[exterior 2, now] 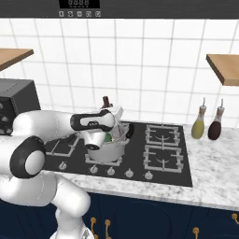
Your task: Put the avocado and broccoli in the pot. Retrieve the spatula and lightly stir the vegetables in the pot.
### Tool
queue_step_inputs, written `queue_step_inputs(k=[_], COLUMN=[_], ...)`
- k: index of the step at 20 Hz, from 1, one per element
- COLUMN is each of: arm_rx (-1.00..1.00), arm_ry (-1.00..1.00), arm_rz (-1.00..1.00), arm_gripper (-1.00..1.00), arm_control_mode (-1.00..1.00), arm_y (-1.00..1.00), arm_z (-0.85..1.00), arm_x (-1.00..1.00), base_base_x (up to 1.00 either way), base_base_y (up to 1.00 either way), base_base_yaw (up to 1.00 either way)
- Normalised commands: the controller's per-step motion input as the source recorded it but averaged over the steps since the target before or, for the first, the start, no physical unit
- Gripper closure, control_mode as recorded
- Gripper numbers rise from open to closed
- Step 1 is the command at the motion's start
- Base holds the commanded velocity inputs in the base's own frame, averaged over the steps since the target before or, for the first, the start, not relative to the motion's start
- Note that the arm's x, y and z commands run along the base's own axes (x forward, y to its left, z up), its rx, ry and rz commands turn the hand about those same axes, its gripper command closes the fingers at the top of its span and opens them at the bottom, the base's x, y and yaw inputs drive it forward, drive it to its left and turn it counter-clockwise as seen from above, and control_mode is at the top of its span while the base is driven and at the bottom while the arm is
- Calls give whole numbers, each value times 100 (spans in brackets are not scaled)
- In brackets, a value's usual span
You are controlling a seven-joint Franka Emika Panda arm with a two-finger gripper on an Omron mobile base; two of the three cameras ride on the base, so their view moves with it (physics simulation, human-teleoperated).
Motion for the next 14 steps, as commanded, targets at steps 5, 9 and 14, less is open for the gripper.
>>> queue_step_inputs(k=[5,9,14], arm_rx=[23,45,38], arm_ry=[-4,4,21], arm_rz=[0,0,0], arm_gripper=[100,100,100], arm_control_mode=[-100,-100,-100], arm_y=[62,8,-31], arm_z=[-87,-50,-85], arm_x=[-5,39,90], base_base_x=[0,0,0], base_base_y=[0,0,0], base_base_yaw=[0,0,0])
